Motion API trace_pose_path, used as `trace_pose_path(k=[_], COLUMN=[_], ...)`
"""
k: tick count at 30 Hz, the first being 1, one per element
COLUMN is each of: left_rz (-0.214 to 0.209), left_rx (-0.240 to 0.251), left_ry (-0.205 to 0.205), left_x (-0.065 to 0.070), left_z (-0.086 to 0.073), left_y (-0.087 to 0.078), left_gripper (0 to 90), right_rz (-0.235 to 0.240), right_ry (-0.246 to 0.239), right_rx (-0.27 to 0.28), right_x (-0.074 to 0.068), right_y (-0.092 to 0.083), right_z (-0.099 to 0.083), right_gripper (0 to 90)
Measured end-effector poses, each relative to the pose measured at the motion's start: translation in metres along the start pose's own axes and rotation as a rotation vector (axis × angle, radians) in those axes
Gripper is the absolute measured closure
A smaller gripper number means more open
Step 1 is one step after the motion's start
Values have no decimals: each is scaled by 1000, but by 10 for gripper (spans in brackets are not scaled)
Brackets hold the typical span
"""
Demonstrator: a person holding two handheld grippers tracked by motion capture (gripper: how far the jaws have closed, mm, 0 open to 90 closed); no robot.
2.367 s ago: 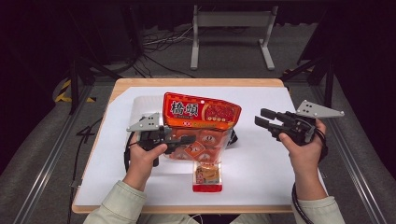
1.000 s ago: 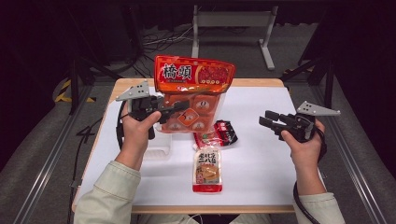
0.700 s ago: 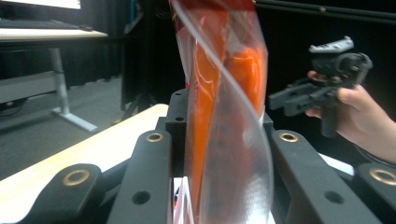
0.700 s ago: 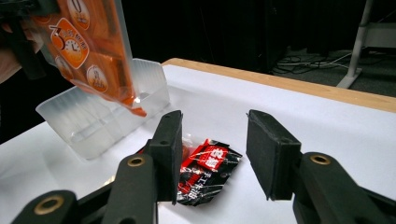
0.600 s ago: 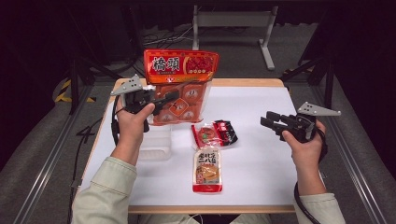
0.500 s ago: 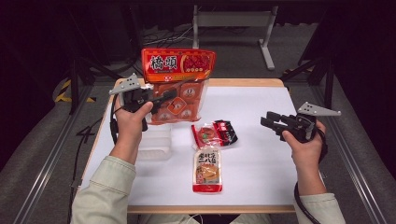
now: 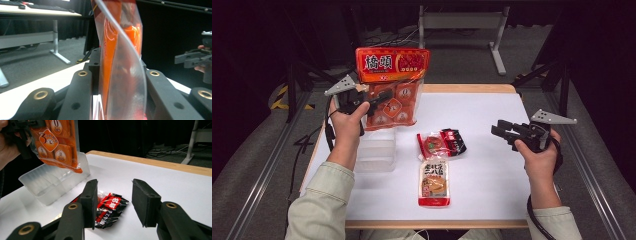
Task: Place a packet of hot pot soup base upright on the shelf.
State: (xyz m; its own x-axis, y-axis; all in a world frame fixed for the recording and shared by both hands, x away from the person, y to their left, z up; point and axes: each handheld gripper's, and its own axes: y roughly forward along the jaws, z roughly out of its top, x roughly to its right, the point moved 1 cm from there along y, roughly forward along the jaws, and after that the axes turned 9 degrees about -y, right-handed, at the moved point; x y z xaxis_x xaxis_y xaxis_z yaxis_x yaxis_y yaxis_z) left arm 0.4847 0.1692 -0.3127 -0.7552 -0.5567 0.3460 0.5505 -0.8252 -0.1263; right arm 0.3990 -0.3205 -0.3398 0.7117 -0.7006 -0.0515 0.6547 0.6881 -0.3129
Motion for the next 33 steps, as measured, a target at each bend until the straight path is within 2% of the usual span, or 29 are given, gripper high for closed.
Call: trace_pose_path(k=[2, 6, 10, 13, 20, 30, 33], left_rz=[13, 50, 88, 111, 155, 206, 215], left_rx=[5, 8, 44, 63, 68, 87, 98], left_ry=[-11, -8, -32, -26, -29, -73, -104], left_x=[-2, -7, -13, -17, -24, -37, -40], left_z=[0, 1, 2, 3, 1, -5, -7], left_y=[-1, -2, -5, -6, -8, -18, -16], left_gripper=[706, 706, 706, 706, 706, 705, 705], right_rz=[0, -2, -7, -9, -9, 1, 10], right_ry=[0, -4, 1, 0, 3, -3, -7], right_rx=[0, 1, 3, 5, 2, 2, 4], right_x=[0, 0, 0, 0, 0, -1, -1], right_y=[0, -2, -5, -7, -8, -5, -3], right_z=[0, 0, -1, -2, -3, -3, -3], right_gripper=[572, 572, 572, 572, 572, 572, 571])
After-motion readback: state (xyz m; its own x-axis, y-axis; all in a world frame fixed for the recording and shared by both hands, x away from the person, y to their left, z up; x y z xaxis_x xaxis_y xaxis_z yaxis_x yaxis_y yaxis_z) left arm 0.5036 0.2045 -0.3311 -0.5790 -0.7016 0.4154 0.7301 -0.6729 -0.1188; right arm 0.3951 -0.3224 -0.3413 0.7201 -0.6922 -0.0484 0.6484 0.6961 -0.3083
